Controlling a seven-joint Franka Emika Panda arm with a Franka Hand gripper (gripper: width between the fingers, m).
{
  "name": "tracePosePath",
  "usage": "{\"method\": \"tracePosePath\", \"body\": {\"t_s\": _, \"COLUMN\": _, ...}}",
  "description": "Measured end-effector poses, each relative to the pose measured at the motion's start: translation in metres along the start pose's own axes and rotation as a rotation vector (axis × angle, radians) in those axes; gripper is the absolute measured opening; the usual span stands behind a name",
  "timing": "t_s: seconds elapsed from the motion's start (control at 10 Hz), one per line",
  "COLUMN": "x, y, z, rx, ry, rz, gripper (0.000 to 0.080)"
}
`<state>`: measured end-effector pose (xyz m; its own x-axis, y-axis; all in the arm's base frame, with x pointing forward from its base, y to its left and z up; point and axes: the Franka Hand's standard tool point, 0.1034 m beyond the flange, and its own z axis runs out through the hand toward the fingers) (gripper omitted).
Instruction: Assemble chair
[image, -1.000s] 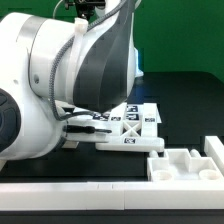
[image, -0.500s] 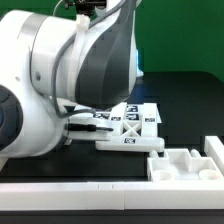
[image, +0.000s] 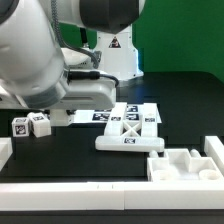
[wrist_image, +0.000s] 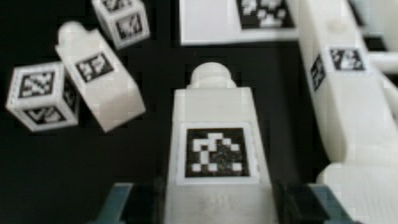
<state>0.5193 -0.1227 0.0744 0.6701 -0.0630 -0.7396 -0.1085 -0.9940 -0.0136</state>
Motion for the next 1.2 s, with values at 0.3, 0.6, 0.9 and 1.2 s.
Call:
{"method": "tracePosePath", "body": {"t_s": 0.3, "x": 0.006, "y": -0.001, "z": -0.013, "rx": -0.014, "ry": 0.2, "rz": -0.004, "gripper": 0.0284}}
{"method": "tracePosePath", "body": {"t_s": 0.6, "x": -0.007, "y": -0.038, "z": -0.064, "rx": -0.035, "ry": 0.428, "rz": -0.058, "gripper": 0.0284}}
{"method": "tracePosePath", "body": {"t_s": 0.9, "x": -0.001, "y": -0.031, "z": -0.066, "rx": -0.047, "ry": 0.64, "rz": -0.047, "gripper": 0.0284}}
{"method": "tracePosePath", "body": {"t_s": 1.2, "x": 0.001, "y": -0.057, "z": -0.088, "rx": -0.039, "ry": 0.889, "rz": 0.002, "gripper": 0.0284}}
